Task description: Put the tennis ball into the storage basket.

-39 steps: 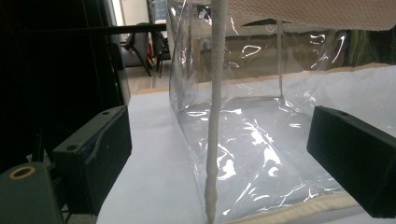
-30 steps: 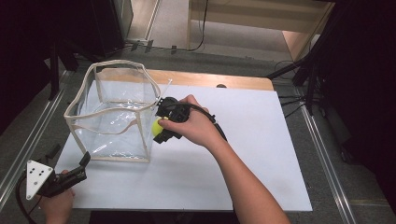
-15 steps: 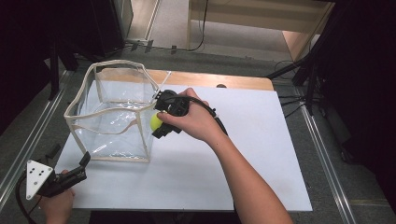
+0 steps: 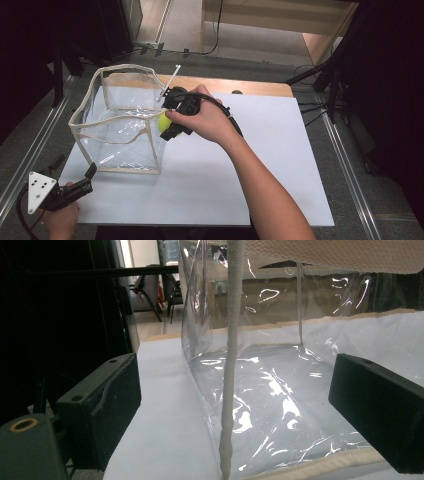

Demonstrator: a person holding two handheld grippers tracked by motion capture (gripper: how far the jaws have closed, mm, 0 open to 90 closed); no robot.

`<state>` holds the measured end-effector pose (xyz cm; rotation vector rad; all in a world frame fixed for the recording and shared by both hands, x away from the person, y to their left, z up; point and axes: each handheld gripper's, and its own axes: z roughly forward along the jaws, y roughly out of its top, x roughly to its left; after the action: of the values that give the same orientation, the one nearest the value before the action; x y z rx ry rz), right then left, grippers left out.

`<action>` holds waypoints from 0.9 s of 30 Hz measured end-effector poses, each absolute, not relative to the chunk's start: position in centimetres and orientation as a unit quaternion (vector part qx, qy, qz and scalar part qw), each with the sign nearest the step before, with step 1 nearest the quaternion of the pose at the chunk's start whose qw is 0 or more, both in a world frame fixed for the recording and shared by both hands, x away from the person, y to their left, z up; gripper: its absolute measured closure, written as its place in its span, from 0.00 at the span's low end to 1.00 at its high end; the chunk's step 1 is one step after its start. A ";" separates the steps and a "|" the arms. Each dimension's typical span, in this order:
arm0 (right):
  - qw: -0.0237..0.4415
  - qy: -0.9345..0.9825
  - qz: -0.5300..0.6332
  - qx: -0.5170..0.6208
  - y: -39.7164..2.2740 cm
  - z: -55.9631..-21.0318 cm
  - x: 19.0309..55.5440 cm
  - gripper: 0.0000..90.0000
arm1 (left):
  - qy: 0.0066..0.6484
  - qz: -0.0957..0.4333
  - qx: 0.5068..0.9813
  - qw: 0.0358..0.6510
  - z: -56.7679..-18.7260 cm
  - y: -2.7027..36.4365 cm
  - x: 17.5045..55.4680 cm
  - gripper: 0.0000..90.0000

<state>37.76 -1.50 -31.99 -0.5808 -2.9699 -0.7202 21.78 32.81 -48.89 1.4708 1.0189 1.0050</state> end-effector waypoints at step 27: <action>-0.006 -0.953 -0.238 -0.186 -0.2 -28.5 40.0 0.26 | 0.426 0.416 0.612 0.521 -48.9 32.9 21.8 0.08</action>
<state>40.05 -0.18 -28.53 -0.5871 -3.0056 -0.7508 21.79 32.85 -48.89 1.4655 1.0204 0.9963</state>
